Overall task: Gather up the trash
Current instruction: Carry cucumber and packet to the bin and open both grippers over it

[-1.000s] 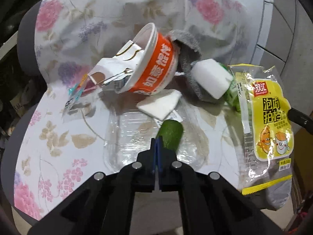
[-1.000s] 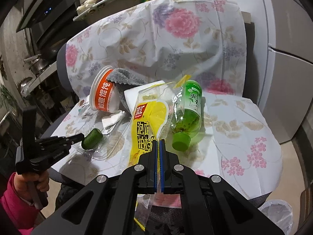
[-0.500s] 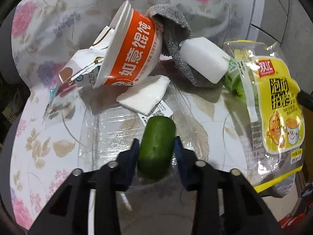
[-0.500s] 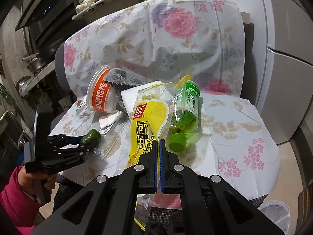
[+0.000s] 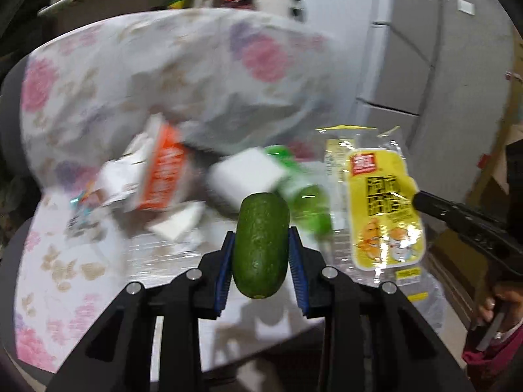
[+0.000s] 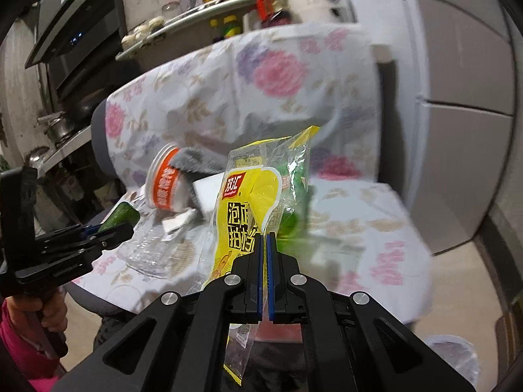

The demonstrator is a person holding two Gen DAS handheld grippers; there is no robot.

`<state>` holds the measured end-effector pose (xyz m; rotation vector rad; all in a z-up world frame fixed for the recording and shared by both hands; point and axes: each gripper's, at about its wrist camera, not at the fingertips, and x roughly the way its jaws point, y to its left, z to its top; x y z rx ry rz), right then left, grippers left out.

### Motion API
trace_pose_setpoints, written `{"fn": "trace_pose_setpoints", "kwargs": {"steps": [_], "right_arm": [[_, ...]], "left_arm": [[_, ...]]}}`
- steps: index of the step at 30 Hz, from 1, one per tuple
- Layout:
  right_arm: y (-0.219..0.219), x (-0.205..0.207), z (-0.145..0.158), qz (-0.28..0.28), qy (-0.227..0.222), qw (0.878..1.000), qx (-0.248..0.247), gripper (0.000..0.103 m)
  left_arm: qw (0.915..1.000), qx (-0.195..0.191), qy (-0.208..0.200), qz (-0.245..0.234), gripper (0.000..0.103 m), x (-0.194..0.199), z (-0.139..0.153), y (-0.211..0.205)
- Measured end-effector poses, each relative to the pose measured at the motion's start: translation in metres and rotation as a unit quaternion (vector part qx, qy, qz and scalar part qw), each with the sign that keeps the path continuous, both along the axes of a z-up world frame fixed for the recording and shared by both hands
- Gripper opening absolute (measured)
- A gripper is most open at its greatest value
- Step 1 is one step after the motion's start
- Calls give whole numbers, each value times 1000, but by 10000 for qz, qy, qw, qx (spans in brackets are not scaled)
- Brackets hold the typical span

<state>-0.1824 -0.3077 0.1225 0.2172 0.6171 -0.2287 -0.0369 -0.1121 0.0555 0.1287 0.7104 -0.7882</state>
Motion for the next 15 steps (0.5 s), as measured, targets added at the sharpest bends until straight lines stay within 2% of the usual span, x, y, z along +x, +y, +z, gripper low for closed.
{"fn": "trace_pose_setpoints", "kwargs": {"steps": [6, 9, 10, 15], "right_arm": [[-38, -77, 5, -875, 204, 9954, -325, 2], [-56, -114, -4, -1302, 383, 9901, -367, 2], [-64, -130, -8, -1484, 449, 9873, -353, 2], [-91, -186, -30, -2144, 689, 9740, -250, 2]], "left_arm": [[9964, -303, -5, -792, 30, -51, 3, -70], [9905, -301, -12, -1343, 30, -82, -4, -111], [9864, -299, 3, -1618, 30, -96, -8, -129], [9712, -328, -58, -2359, 30, -152, -18, -176]]}}
